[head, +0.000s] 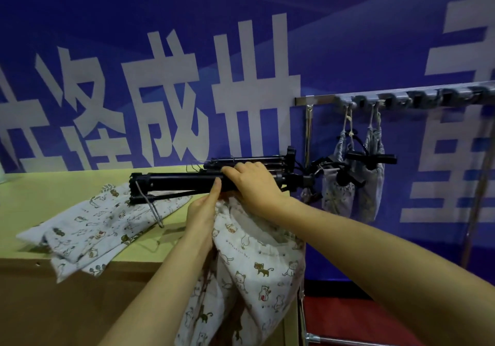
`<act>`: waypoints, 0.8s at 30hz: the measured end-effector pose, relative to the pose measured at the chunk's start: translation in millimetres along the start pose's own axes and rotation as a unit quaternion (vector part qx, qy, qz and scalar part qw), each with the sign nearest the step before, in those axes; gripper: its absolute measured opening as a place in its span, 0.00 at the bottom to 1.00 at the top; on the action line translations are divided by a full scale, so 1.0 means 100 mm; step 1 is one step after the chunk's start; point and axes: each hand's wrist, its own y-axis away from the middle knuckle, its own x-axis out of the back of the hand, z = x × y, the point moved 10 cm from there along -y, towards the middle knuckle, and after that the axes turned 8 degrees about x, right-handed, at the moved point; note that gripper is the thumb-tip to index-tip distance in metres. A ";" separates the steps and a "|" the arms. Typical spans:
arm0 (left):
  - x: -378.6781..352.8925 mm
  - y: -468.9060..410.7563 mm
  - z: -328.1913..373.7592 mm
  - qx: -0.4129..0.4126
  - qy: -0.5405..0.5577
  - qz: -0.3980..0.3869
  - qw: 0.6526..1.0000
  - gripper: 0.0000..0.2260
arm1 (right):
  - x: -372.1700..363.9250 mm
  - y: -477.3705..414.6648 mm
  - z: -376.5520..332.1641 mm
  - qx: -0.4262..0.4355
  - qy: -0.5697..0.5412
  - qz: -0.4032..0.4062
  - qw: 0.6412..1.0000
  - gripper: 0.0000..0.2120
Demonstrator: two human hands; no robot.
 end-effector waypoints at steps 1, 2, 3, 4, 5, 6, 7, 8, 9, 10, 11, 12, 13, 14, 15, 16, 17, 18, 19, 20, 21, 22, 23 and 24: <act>-0.03 -0.03 -0.01 0.006 0.008 0.008 1.000 0.18 | 0.00 0.00 -0.02 0.003 0.000 0.004 1.000 0.23; -0.07 -0.06 -0.02 0.010 0.015 0.014 1.000 0.19 | 0.00 0.02 -0.02 0.004 -0.001 0.009 1.000 0.23; -0.10 -0.09 -0.04 0.014 0.022 0.016 1.000 0.20 | -0.01 0.03 -0.02 0.003 -0.004 0.015 1.000 0.23; -0.13 -0.10 -0.06 0.020 0.037 0.012 0.999 0.22 | -0.01 0.05 -0.01 0.000 -0.009 0.020 1.000 0.22; -0.18 -0.10 -0.08 0.024 0.058 0.001 0.998 0.24 | -0.01 0.08 0.01 -0.007 -0.016 0.024 1.000 0.22; -0.23 -0.10 -0.09 0.027 0.083 -0.011 0.996 0.28 | -0.01 0.11 0.03 -0.013 -0.021 0.027 0.999 0.22; -0.28 -0.11 -0.12 0.032 0.102 -0.022 0.994 0.32 | -0.02 0.14 0.06 -0.019 -0.027 0.027 0.999 0.22; -0.31 -0.13 -0.14 0.034 0.113 -0.026 0.993 0.33 | -0.03 0.16 0.08 -0.023 -0.032 0.025 0.999 0.23; -0.33 -0.15 -0.15 0.030 0.114 -0.024 0.993 0.30 | -0.03 0.18 0.10 -0.026 -0.039 0.023 0.999 0.24; -0.35 -0.15 -0.15 0.029 0.108 -0.022 0.994 0.25 | -0.03 0.20 0.14 -0.031 -0.045 0.019 0.998 0.25; -0.37 -0.15 -0.15 0.026 0.099 -0.019 0.995 0.22 | -0.03 0.21 0.17 -0.036 -0.049 0.015 0.998 0.25; -0.39 -0.14 -0.15 0.021 0.093 -0.018 0.995 0.20 | -0.01 0.22 0.19 -0.039 -0.047 0.010 0.998 0.26; -0.40 -0.13 -0.14 0.018 0.089 -0.017 0.996 0.20 | 0.02 0.24 0.19 -0.038 -0.046 0.007 0.998 0.27; -0.42 -0.11 -0.12 0.013 0.086 -0.017 0.996 0.19 | 0.08 0.27 0.18 -0.031 -0.053 0.015 0.998 0.27; -0.42 -0.08 -0.10 0.007 0.081 -0.016 0.997 0.19 | 0.16 0.31 0.16 -0.017 -0.073 0.039 0.996 0.27; -0.41 -0.06 -0.08 0.000 0.081 -0.015 0.997 0.18 | 0.26 0.37 0.14 -0.003 -0.098 0.076 0.992 0.26; -0.40 -0.05 -0.07 -0.004 0.083 -0.014 0.996 0.17 | 0.38 0.46 0.14 0.004 -0.122 0.122 0.985 0.24; -0.39 -0.05 -0.06 -0.004 0.088 -0.016 0.996 0.17 | 0.50 0.57 0.14 0.005 -0.137 0.171 0.976 0.23; -0.38 -0.05 -0.06 -0.005 0.093 -0.019 0.995 0.18 | 0.61 0.66 0.14 0.002 -0.143 0.214 0.966 0.22; -0.37 -0.04 -0.05 -0.008 0.097 -0.019 0.995 0.19 | 0.69 0.74 0.14 -0.004 -0.140 0.244 0.960 0.20; -0.38 -0.02 -0.05 -0.011 0.096 -0.016 0.995 0.19 | 0.74 0.79 0.13 -0.013 -0.131 0.258 0.957 0.19; -0.38 -0.01 -0.05 -0.013 0.097 -0.012 0.995 0.19 | 0.77 0.81 0.13 -0.021 -0.121 0.262 0.957 0.18; -0.39 0.00 -0.04 -0.015 0.102 -0.008 0.995 0.19 | 0.78 0.79 0.13 -0.024 -0.116 0.260 0.958 0.18; -0.40 0.03 -0.04 -0.015 0.110 -0.005 0.994 0.18 | 0.80 0.80 0.12 -0.021 -0.119 0.254 0.960 0.17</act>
